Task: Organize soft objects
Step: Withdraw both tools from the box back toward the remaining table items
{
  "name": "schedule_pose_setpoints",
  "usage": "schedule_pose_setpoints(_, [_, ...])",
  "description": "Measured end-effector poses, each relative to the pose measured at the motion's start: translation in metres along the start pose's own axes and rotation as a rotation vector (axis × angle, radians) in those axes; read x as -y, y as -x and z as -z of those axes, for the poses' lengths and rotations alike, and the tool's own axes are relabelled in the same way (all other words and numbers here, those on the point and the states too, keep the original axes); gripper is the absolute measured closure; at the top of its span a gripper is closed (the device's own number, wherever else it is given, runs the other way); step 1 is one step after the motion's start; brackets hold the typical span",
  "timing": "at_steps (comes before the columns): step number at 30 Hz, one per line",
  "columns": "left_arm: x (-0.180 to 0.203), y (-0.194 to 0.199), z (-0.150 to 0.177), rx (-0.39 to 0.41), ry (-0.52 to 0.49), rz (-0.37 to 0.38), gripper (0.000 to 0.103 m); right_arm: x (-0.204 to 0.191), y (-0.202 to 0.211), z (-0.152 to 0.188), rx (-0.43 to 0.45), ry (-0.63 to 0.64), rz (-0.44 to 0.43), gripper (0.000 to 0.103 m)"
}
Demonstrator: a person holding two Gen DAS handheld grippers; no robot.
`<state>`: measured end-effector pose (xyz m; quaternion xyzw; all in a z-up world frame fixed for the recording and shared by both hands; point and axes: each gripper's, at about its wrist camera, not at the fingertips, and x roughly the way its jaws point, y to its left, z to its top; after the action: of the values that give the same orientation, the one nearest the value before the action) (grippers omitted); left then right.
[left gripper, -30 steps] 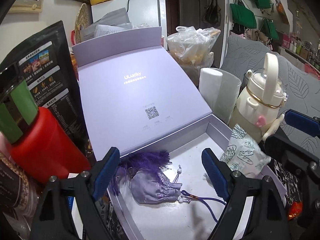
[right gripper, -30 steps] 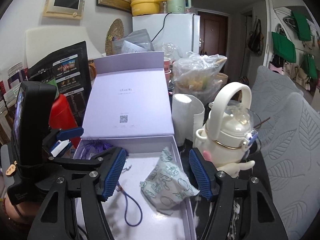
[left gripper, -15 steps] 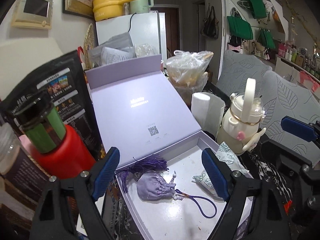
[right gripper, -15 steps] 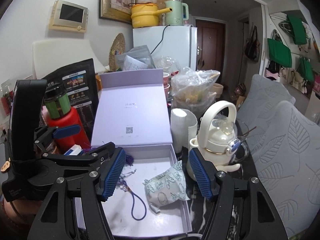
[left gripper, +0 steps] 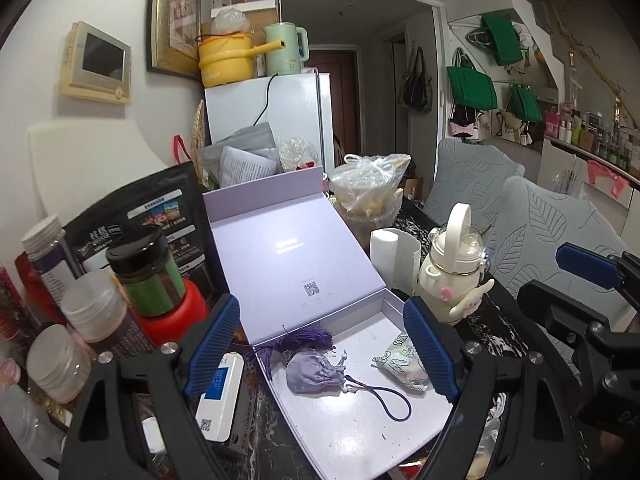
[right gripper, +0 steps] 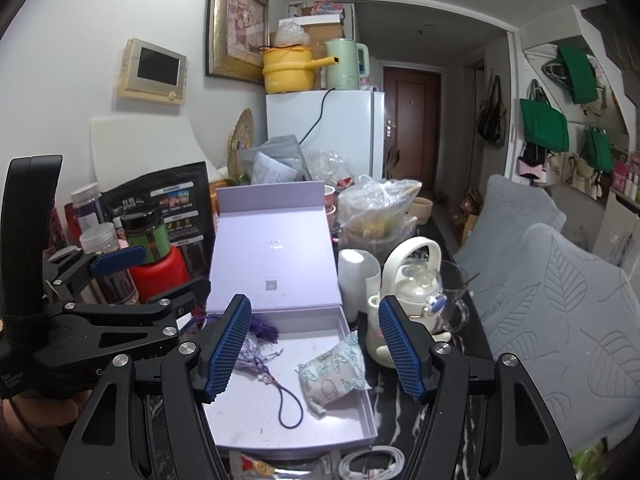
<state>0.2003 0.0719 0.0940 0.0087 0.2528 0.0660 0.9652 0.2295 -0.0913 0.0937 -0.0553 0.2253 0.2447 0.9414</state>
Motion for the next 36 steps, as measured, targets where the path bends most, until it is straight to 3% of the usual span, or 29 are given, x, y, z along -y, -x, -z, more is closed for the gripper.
schedule_pose_setpoints(18, [0.017,0.105,0.029,0.099,-0.035,0.016,0.019,-0.014,0.091,0.026,0.069,-0.015,0.025,0.036])
schedule_pose_setpoints(36, [0.035,0.157,0.08,0.108,-0.071,0.049,0.019,-0.032,0.15,0.079,0.07,-0.024,0.043,0.036])
